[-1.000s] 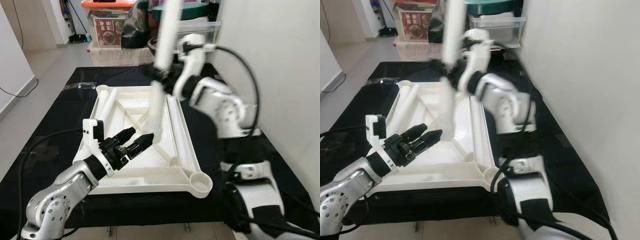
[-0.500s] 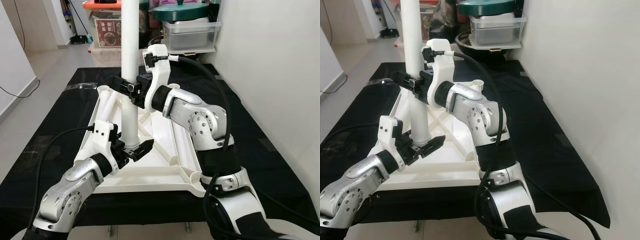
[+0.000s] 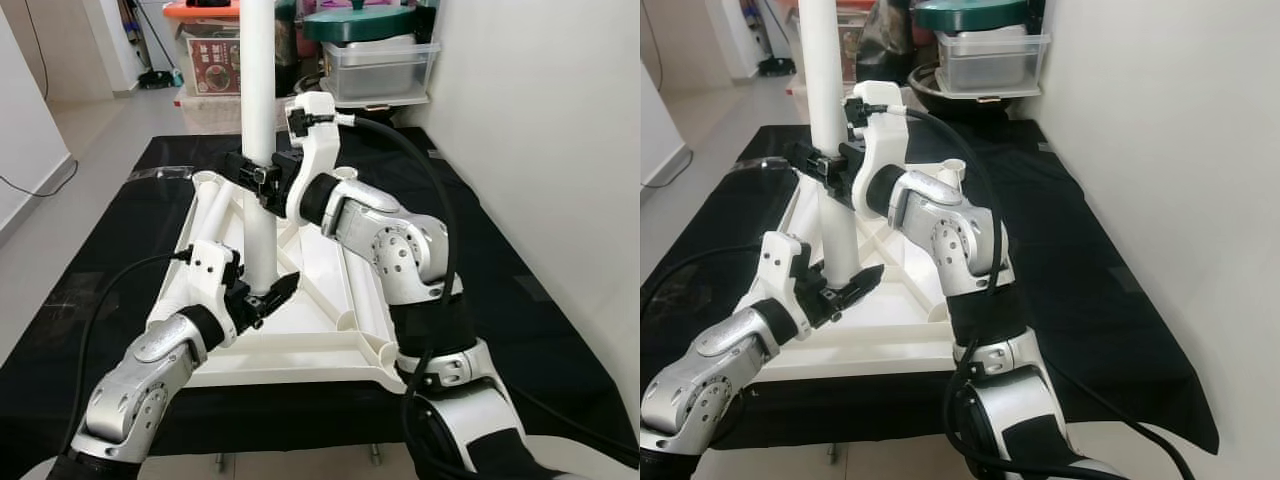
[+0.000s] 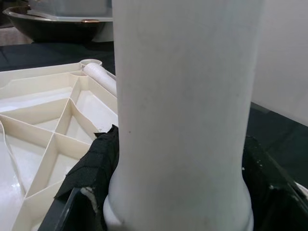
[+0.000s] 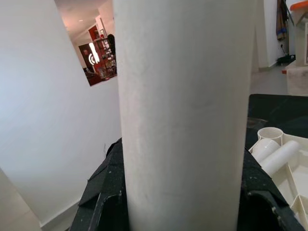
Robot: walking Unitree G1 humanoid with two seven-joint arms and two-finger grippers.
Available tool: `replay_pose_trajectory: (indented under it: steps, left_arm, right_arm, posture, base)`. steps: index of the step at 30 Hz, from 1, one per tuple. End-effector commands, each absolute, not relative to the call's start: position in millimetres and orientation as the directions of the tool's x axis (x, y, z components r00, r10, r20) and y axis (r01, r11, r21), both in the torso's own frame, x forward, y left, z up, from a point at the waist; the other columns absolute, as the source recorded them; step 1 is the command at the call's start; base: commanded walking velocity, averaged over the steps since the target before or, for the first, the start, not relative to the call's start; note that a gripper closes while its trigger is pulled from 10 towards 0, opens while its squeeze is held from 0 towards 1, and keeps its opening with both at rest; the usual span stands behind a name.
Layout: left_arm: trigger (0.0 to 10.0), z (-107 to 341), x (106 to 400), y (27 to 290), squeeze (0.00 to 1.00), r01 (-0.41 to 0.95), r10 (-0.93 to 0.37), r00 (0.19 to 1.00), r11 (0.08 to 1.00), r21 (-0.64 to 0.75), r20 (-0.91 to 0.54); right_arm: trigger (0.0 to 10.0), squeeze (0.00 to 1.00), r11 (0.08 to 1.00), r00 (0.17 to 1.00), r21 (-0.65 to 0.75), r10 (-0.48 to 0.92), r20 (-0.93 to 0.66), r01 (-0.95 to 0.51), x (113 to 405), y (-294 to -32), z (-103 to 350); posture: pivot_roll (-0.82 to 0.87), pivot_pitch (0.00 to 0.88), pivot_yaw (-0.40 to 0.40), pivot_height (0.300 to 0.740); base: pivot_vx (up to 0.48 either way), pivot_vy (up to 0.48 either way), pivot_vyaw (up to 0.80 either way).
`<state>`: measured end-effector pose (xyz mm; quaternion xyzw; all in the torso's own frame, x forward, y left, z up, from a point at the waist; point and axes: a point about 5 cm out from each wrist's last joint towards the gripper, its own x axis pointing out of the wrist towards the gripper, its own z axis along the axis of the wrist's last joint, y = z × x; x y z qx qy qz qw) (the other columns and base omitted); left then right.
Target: Building children table
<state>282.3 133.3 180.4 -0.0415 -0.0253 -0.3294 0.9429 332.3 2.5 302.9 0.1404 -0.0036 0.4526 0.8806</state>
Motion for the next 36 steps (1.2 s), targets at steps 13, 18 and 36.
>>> replay_pose_trajectory:
  steps: [13,18,36]
  left_arm:
    - [10.0,171,278,130,0.00,0.677,-0.681,0.732,0.729,0.099,0.005]
    - [10.0,165,272,135,0.00,0.704,-0.707,0.706,0.696,0.142,-0.038]
    - [10.0,158,262,137,0.00,0.730,-0.729,0.681,0.665,0.158,-0.074]
  right_arm:
    - [10.0,0.63,0.522,0.573,0.280,0.807,0.142,-0.806,326,-2,293]
    - [10.0,0.00,0.492,0.542,0.299,0.832,0.115,-0.818,325,-5,286]
    - [0.0,0.00,0.456,0.506,0.293,0.853,0.124,-0.840,316,1,282]
  posture:
    - [0.01,0.000,0.018,0.740]
    - [0.02,0.000,0.018,0.740]
    - [0.03,0.000,0.014,0.740]
  base:
    - [0.000,0.000,0.00]
    - [0.000,0.000,0.00]
    - [0.000,0.000,0.00]
